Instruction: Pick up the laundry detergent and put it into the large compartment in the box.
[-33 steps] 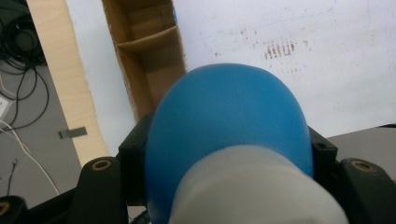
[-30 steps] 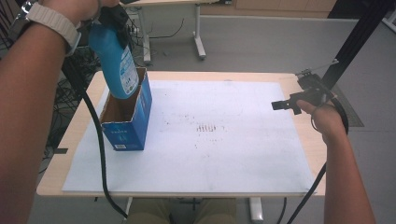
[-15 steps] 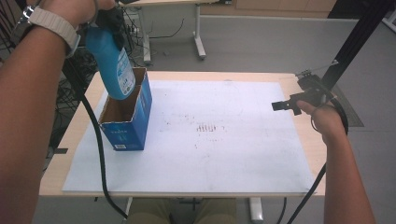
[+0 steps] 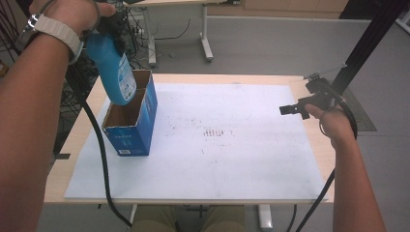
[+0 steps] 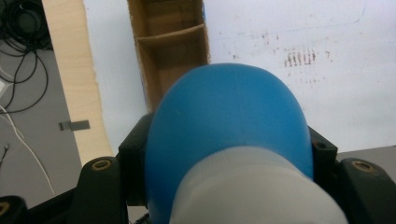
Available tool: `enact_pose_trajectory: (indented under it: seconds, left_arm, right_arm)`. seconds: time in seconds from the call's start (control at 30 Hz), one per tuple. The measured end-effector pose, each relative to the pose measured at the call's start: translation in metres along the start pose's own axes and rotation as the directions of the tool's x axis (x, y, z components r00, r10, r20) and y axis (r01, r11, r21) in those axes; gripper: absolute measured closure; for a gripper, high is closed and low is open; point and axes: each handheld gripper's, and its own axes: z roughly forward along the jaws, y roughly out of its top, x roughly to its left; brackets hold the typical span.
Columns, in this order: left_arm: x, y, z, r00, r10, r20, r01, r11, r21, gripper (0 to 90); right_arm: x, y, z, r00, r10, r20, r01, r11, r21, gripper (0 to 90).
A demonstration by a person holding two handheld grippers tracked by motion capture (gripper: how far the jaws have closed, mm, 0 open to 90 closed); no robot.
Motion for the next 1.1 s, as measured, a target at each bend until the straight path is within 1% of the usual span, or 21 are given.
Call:
enact_pose_trajectory:
  seconds: [0.23,0.33,0.47,0.67,0.93,1.03,1.1]
  left_arm:
    - [0.006,0.001,0.005,0.9999,-0.015,0.001,0.015,0.9999,-0.008,37.7]
    - [0.005,0.001,0.008,0.9998,-0.015,-0.009,0.015,0.9997,-0.016,37.7]
    - [0.004,0.004,0.015,0.9996,-0.018,-0.020,0.018,0.9998,-0.008,37.7]
    - [0.011,0.006,0.027,0.9997,-0.026,-0.003,0.026,0.9996,-0.008,37.8]
    - [0.015,0.006,0.036,0.9992,-0.038,-0.016,0.037,0.9992,-0.018,37.7]
    - [0.018,0.005,0.042,0.9991,-0.041,-0.010,0.041,0.9990,-0.020,37.7]
    - [0.019,0.007,0.046,0.9991,-0.041,-0.007,0.041,0.9991,-0.011,37.7]
  right_arm:
    - [-0.001,-0.001,0.002,1.0000,0.002,-0.002,-0.002,1.000,0.001,7.6]
    - [-0.002,-0.002,0.002,1.0000,0.004,-0.001,-0.004,1.000,0.001,7.7]
    - [-0.003,-0.002,0.003,1.0000,0.006,-0.002,-0.006,1.000,0.002,7.6]
    - [-0.003,-0.002,0.005,1.0000,0.007,-0.005,-0.007,1.000,0.007,7.7]
    - [-0.003,-0.003,0.005,0.9999,0.010,-0.002,-0.010,1.000,0.006,7.7]
    - [-0.003,-0.003,0.005,0.9999,0.010,-0.004,-0.010,1.000,0.006,7.7]
    - [-0.003,-0.003,0.006,0.9999,0.011,-0.004,-0.011,1.000,0.006,7.7]
